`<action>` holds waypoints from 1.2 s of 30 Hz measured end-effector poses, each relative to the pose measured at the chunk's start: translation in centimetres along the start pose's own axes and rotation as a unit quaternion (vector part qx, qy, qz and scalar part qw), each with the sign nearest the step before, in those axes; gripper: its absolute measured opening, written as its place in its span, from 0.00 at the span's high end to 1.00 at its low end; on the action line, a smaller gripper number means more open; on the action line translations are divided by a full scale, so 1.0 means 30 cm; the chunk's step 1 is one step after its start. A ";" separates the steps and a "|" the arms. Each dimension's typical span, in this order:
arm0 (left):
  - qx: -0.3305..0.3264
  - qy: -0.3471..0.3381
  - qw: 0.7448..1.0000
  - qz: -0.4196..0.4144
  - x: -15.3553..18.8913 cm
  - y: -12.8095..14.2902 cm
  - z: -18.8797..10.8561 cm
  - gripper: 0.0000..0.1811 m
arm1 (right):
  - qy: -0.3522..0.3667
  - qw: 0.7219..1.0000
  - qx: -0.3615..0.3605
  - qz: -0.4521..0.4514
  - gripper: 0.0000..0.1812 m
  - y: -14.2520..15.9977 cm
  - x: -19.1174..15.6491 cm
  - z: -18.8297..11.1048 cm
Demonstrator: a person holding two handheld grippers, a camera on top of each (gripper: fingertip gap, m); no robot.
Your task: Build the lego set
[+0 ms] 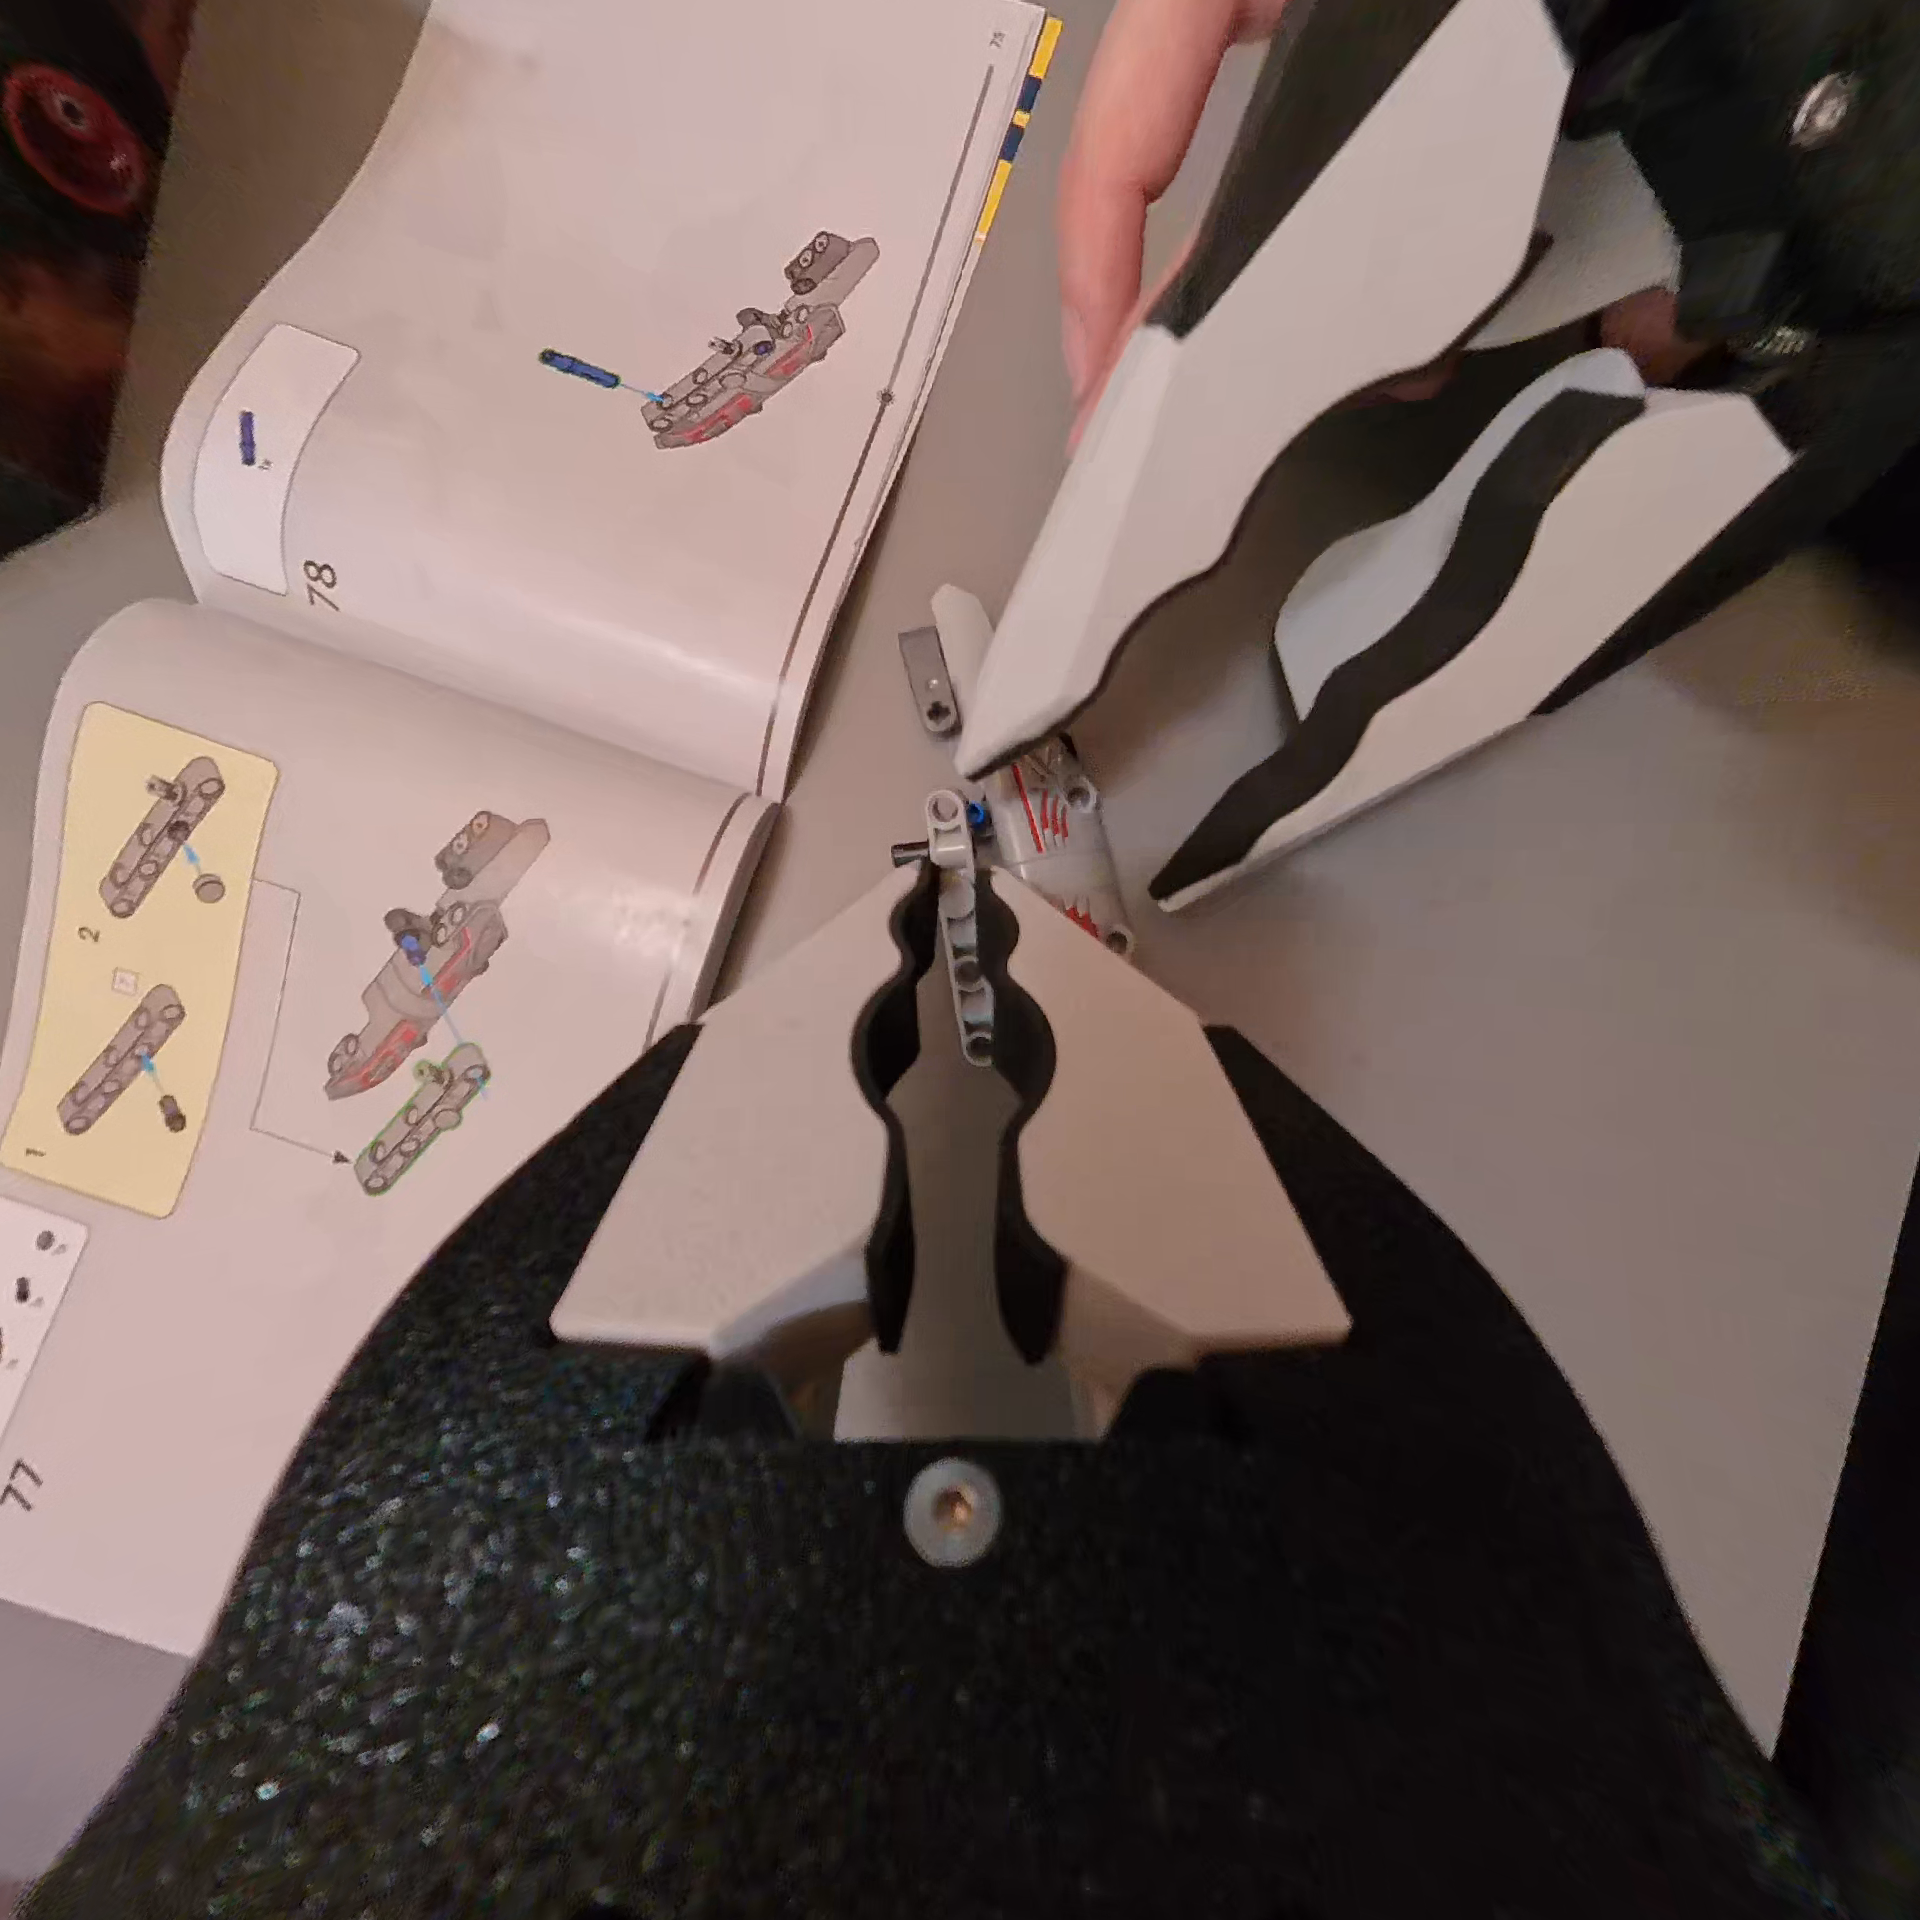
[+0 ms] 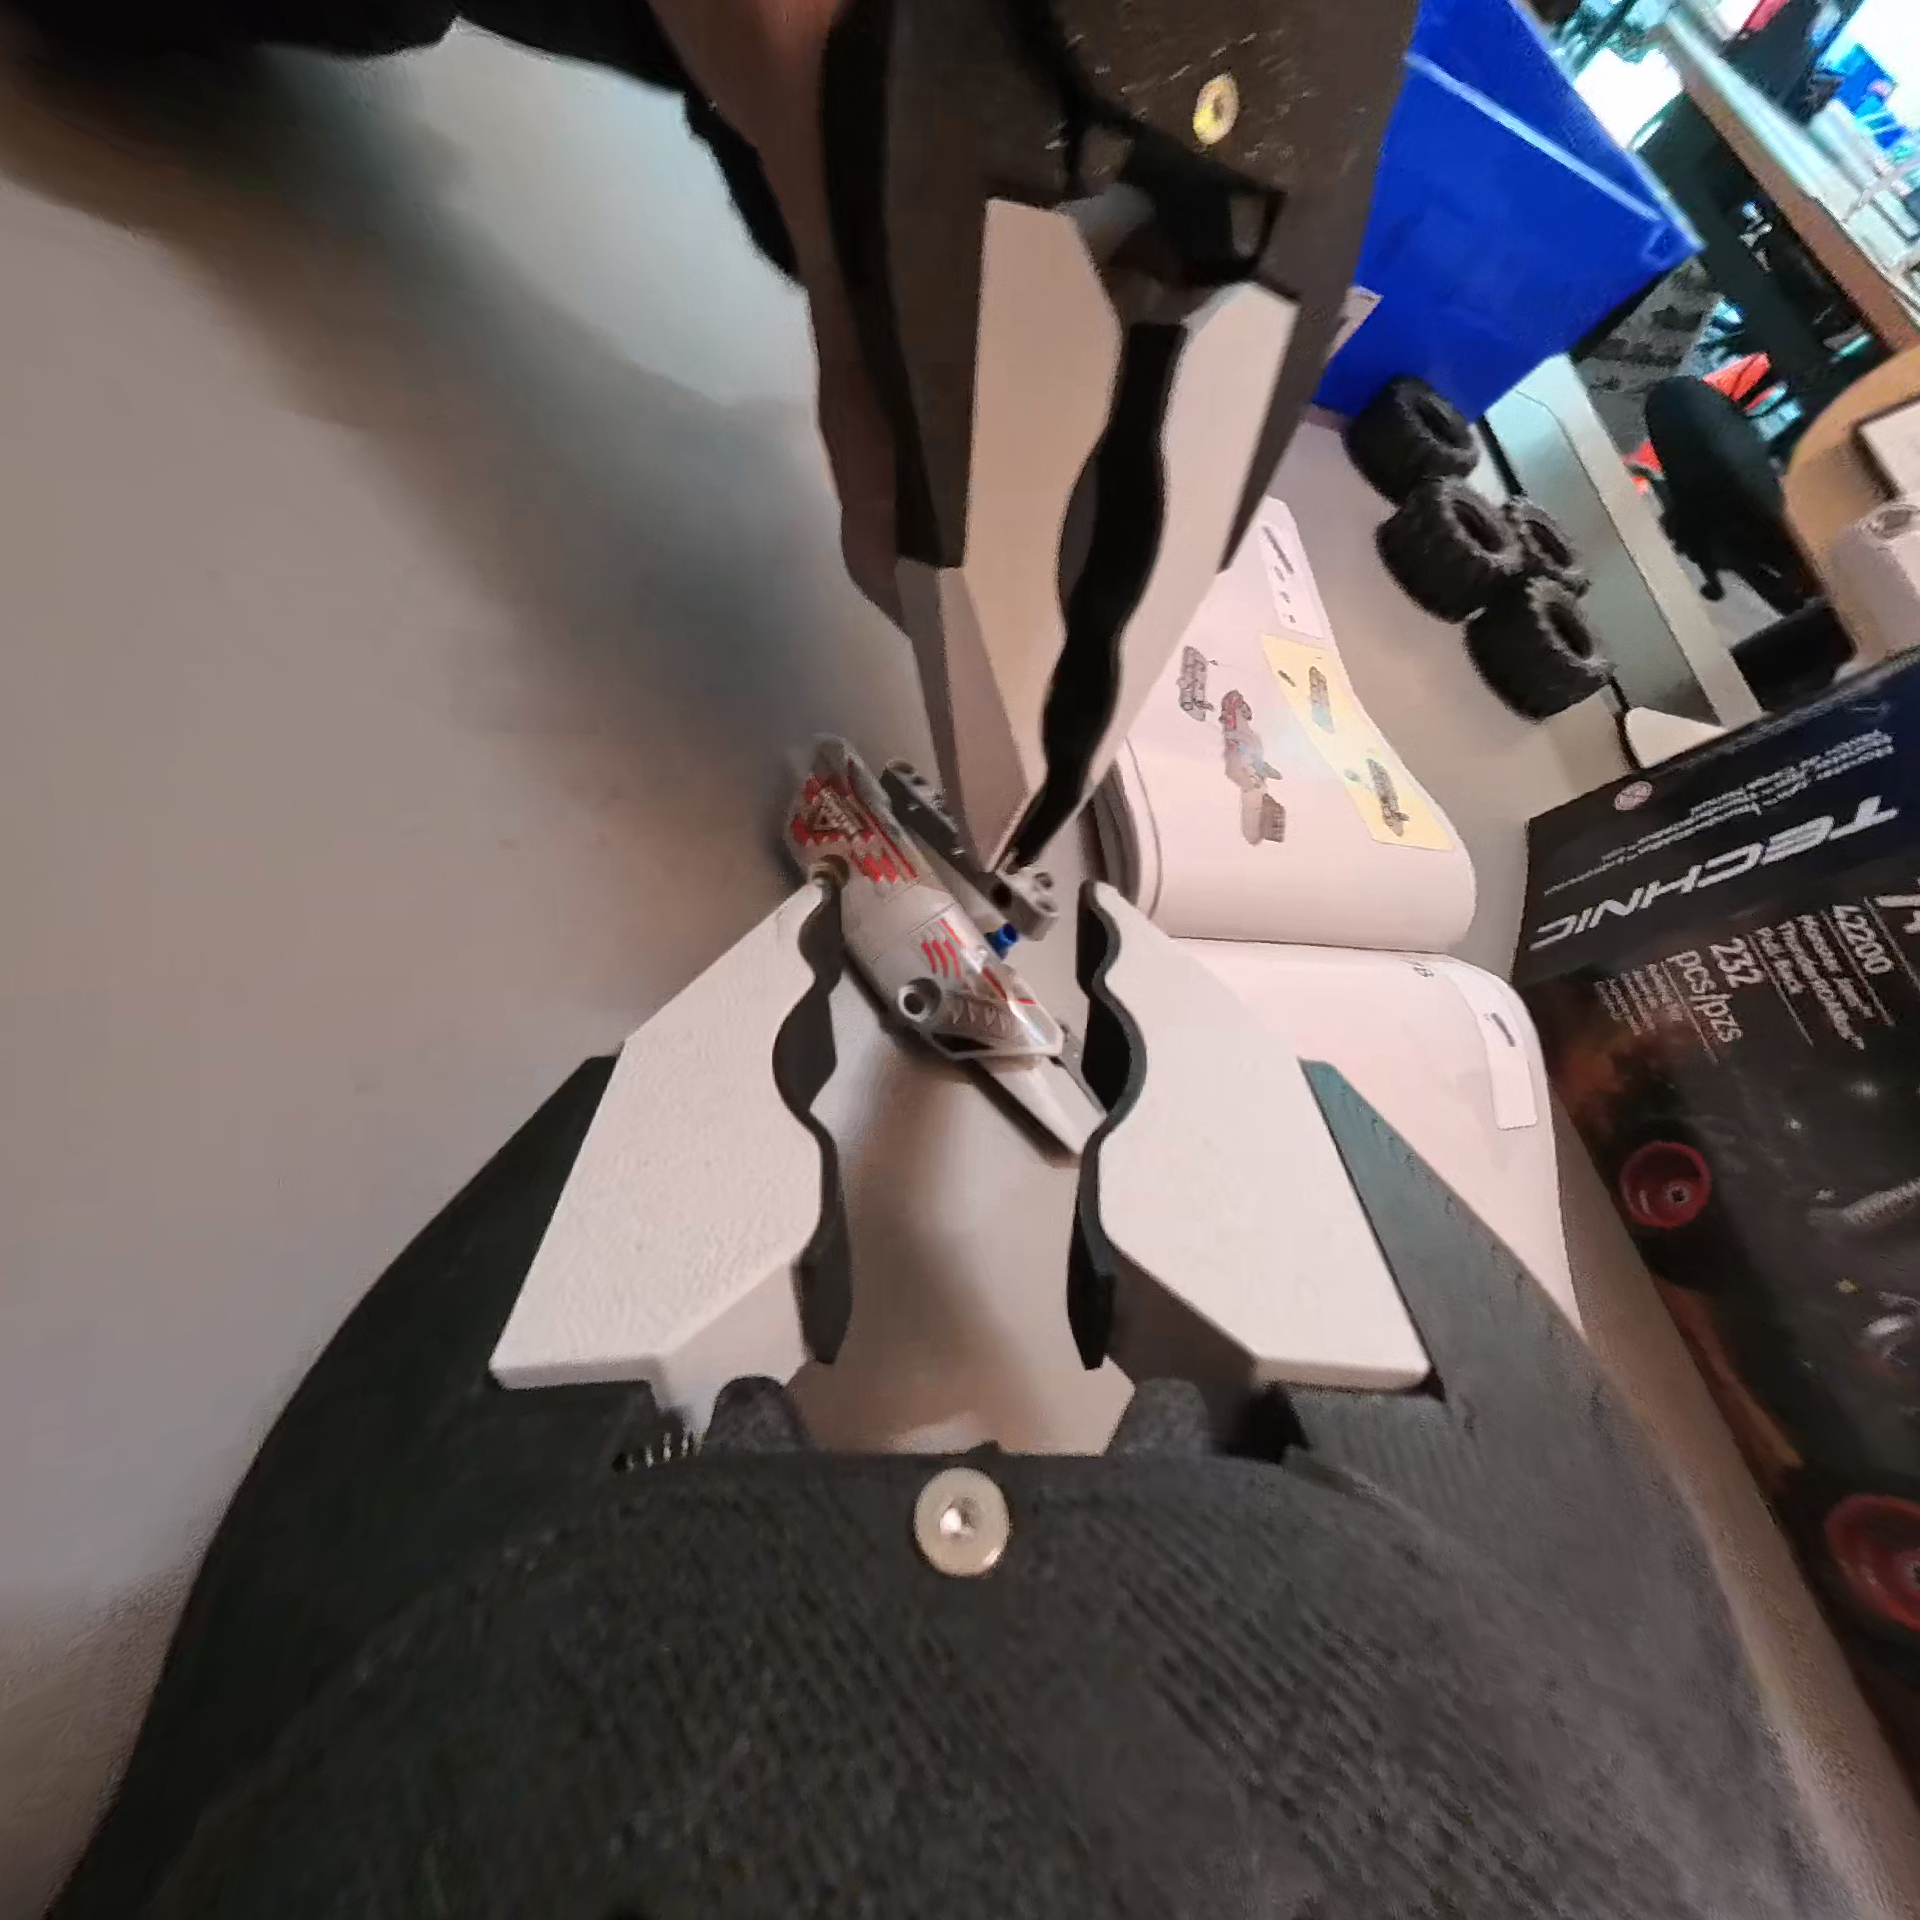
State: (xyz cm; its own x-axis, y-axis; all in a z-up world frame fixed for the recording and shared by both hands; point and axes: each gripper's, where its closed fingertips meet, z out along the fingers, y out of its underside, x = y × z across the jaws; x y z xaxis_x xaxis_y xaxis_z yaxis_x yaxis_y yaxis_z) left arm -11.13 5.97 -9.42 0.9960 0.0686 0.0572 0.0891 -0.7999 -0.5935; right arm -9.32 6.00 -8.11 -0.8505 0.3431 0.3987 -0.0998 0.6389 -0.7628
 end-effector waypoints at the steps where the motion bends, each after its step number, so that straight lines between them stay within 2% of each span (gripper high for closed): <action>1: -0.002 0.001 1.000 0.003 0.003 -0.001 -0.002 0.98 | -0.003 1.000 -0.009 -0.006 0.76 0.007 -0.006 0.004; 9: -0.031 0.001 0.999 0.016 0.008 0.004 0.005 0.98 | -0.007 0.997 -0.059 -0.050 0.82 0.053 -0.034 0.019; 12: -0.048 -0.005 0.998 0.031 0.012 0.008 0.004 0.98 | 0.024 0.995 -0.058 -0.083 0.80 0.040 -0.013 0.012; 24: -0.105 -0.006 0.989 0.100 0.018 0.005 0.000 0.98 | 0.017 0.989 -0.093 -0.110 0.81 0.048 -0.033 0.015; 27: -0.085 -0.004 0.988 0.127 0.030 -0.026 -0.005 0.98 | 0.018 0.992 -0.097 -0.082 0.84 0.054 -0.030 0.010; 29: -0.075 0.026 0.989 0.126 0.061 -0.031 -0.004 1.00 | 0.003 0.995 -0.089 -0.052 0.85 0.059 -0.043 0.012; 36: -0.037 0.011 0.995 0.094 0.031 0.002 -0.022 0.98 | 0.006 0.995 -0.084 -0.063 0.86 0.058 -0.044 0.014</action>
State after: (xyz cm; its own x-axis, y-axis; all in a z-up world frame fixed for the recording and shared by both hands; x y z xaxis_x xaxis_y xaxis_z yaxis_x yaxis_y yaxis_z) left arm -10.21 5.60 -8.86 0.9947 -0.0983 -0.0315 -0.0999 -0.8395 -0.5340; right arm -8.61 6.36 -10.17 -0.8303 0.2613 0.4922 -0.1164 0.7824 -0.6118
